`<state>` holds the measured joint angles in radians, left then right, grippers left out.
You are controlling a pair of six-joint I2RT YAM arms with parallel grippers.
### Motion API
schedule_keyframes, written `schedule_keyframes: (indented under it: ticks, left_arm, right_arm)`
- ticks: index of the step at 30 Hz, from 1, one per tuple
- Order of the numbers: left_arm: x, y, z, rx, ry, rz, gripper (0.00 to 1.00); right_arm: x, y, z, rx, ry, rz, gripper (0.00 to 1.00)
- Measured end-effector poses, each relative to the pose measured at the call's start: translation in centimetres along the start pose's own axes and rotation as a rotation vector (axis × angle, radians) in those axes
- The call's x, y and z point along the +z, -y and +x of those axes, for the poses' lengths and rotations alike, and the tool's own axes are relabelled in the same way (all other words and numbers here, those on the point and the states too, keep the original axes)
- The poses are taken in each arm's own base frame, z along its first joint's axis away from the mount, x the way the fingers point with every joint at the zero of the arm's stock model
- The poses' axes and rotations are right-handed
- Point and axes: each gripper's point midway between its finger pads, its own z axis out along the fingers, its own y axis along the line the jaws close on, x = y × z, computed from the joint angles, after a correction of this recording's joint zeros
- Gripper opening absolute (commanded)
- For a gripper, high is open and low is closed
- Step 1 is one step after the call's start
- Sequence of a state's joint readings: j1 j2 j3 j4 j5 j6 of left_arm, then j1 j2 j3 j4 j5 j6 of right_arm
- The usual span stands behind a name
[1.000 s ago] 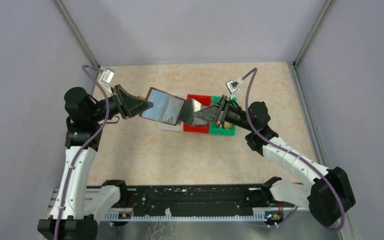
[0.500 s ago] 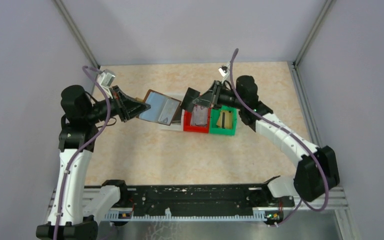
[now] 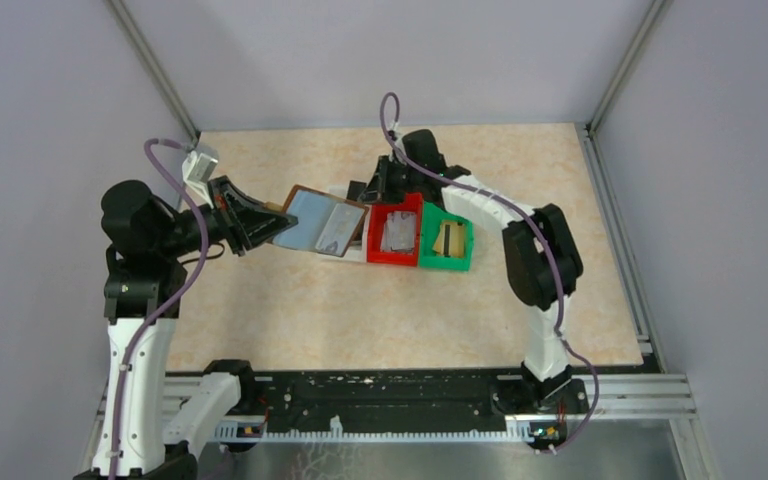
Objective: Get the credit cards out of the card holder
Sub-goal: Place the credit card in the storage box.
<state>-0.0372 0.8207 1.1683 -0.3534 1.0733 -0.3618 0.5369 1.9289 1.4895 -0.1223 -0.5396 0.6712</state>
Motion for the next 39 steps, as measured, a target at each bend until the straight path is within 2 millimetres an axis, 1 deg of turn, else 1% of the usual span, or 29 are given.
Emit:
schedule_keyframes:
  ticks: [5, 10, 18, 23, 24, 28, 30, 33, 36, 38, 39]
  left_arm:
    - [-0.1, 0.5, 0.0, -0.009, -0.002, 0.013, 0.0]
    - [-0.1, 0.7, 0.0, -0.025, -0.002, 0.022, 0.0]
    - [-0.3, 1.3, 0.0, -0.022, 0.001, 0.038, 0.0]
    - [-0.3, 1.6, -0.1, -0.012, 0.002, 0.05, 0.0]
    - [-0.4, 1.6, -0.1, -0.012, 0.002, 0.051, 0.0]
    - [-0.4, 1.7, -0.1, -0.01, 0.001, 0.057, 0.0]
    - [-0.4, 1.8, -0.1, -0.008, 0.0, 0.059, 0.0]
    - [-0.4, 1.8, -0.1, -0.006, 0.0, 0.061, 0.0]
    - [-0.4, 1.9, -0.1, -0.006, 0.0, 0.063, 0.0]
    - [-0.4, 1.9, -0.1, -0.005, -0.001, 0.066, 0.0]
    - [-0.4, 1.9, 0.0, -0.005, -0.001, 0.067, 0.0]
  right_arm:
    - [3.4, 0.9, 0.6, -0.018, -0.041, 0.061, 0.0]
    - [5.5, 2.3, 1.2, -0.023, -0.064, 0.113, 0.0]
    - [7.1, 4.6, 1.8, -0.023, -0.1, 0.189, 0.0]
    - [7.3, 4.9, 2.2, -0.042, -0.103, 0.224, 0.0]
    - [7.3, 5.0, 2.3, -0.044, -0.101, 0.231, 0.03]
    - [7.2, 5.0, 2.1, -0.057, -0.084, 0.251, 0.26]
    - [6.8, 4.7, 1.9, -0.066, -0.07, 0.259, 0.36]
    - [5.8, 4.1, 1.4, -0.081, -0.045, 0.27, 0.42]
    - [4.5, 3.2, 0.6, -0.094, -0.012, 0.277, 0.44]
    - [3.4, 2.1, -0.3, -0.109, 0.021, 0.27, 0.48]
    - [2.6, 1.3, -0.8, -0.12, 0.041, 0.262, 0.52]
